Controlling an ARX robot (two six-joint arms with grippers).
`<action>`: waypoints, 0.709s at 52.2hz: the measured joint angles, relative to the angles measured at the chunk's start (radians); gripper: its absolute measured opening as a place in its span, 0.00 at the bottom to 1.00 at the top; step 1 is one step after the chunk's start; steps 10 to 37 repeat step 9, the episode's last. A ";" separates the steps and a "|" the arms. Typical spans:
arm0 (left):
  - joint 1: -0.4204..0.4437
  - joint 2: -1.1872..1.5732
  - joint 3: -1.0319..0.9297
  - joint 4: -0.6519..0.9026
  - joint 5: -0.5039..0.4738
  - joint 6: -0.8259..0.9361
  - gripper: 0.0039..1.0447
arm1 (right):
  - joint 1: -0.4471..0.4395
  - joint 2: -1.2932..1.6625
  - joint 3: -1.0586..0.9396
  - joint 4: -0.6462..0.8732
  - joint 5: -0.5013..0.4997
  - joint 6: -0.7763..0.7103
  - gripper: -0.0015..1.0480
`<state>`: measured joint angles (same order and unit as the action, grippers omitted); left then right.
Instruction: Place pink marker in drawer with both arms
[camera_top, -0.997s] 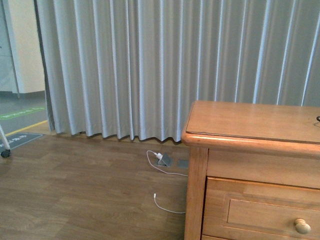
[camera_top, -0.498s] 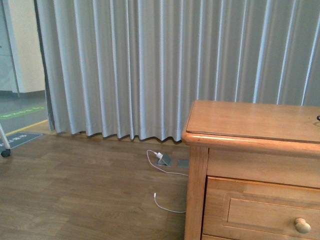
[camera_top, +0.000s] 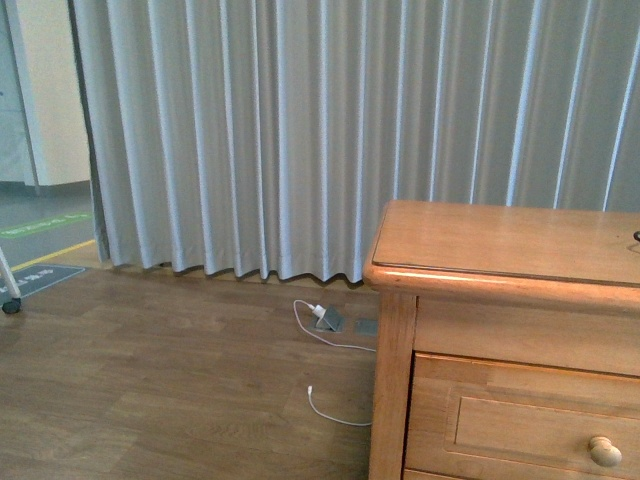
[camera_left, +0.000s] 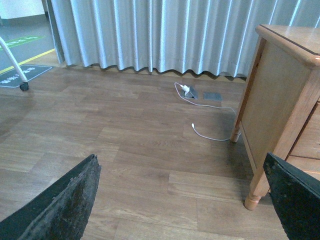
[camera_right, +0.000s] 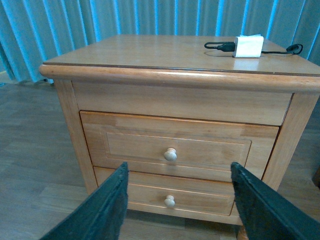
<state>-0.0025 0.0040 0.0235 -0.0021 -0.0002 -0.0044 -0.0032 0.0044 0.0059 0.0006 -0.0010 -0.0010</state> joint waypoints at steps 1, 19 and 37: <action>0.000 0.000 0.000 0.000 0.000 0.000 0.94 | 0.000 0.000 0.000 0.000 0.000 0.000 0.66; 0.000 0.000 0.000 0.000 0.000 0.000 0.94 | 0.000 0.000 0.000 0.000 0.000 0.000 0.92; 0.000 0.000 0.000 0.000 0.000 0.000 0.94 | 0.000 0.000 0.000 0.000 0.000 0.000 0.92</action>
